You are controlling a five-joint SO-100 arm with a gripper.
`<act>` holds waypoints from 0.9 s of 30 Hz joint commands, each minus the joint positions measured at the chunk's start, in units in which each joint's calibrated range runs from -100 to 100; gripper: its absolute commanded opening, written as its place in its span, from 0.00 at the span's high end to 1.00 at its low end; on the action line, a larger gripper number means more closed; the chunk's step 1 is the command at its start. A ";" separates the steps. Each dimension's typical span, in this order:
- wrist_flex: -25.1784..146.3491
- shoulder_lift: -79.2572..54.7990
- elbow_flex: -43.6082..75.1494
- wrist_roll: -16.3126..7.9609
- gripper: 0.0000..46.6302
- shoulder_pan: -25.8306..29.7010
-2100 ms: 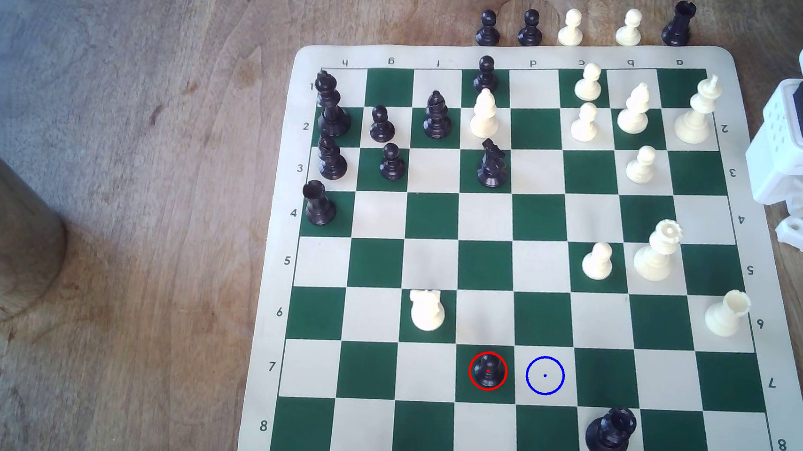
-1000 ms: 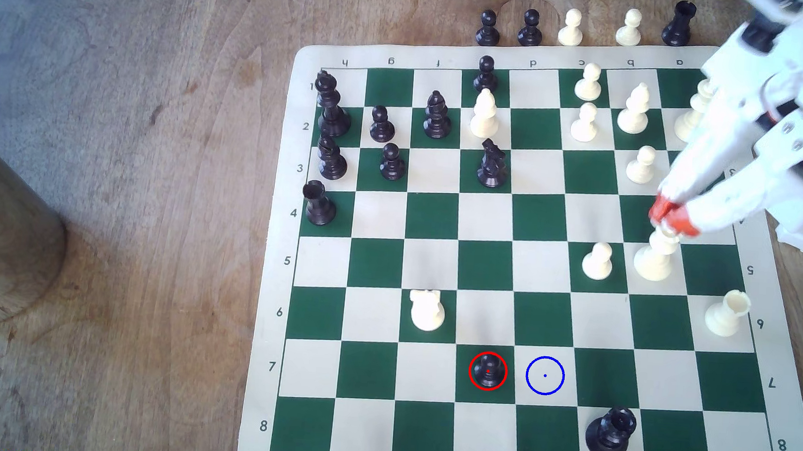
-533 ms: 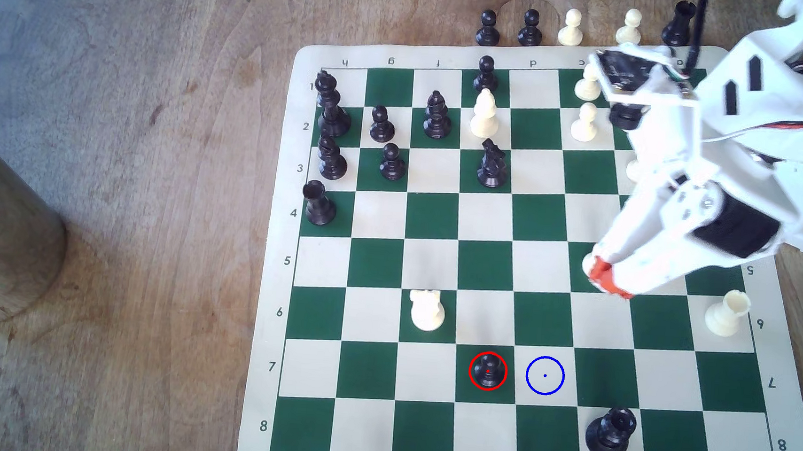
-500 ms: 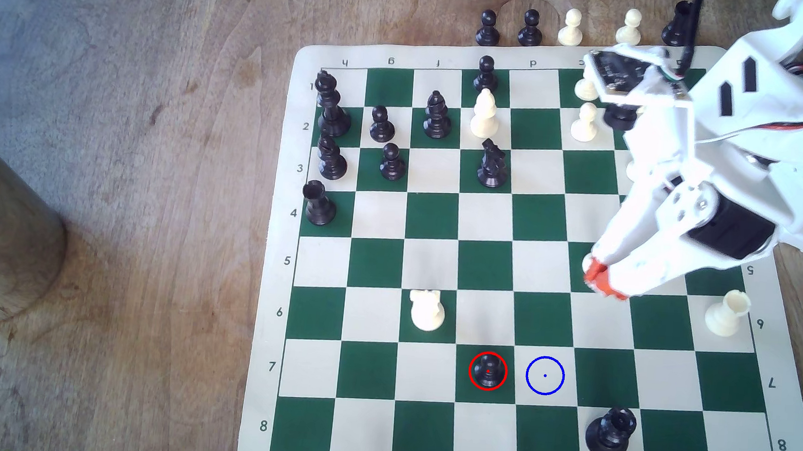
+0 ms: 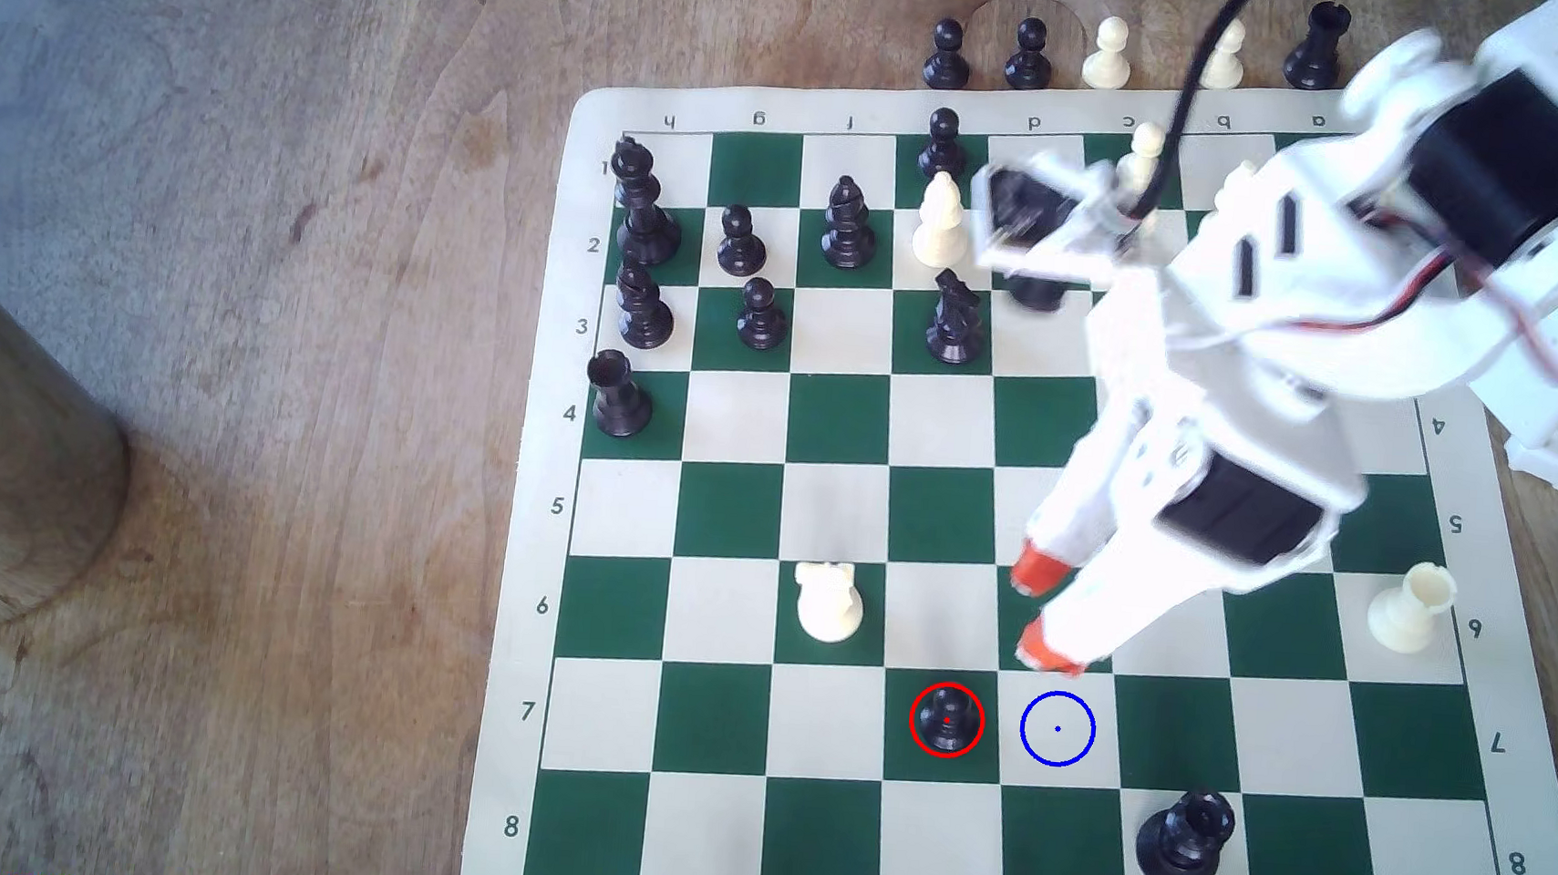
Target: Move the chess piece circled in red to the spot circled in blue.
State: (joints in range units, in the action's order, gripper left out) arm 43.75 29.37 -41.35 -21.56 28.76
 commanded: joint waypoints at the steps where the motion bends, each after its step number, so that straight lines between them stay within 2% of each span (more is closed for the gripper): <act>1: -0.91 -3.90 8.71 -0.05 0.76 -1.66; 12: -3.61 -16.63 12.52 0.05 0.78 -1.89; 27: -4.60 -24.27 15.05 0.29 0.76 -2.05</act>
State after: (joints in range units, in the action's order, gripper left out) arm 40.32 5.15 -31.59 -21.56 26.33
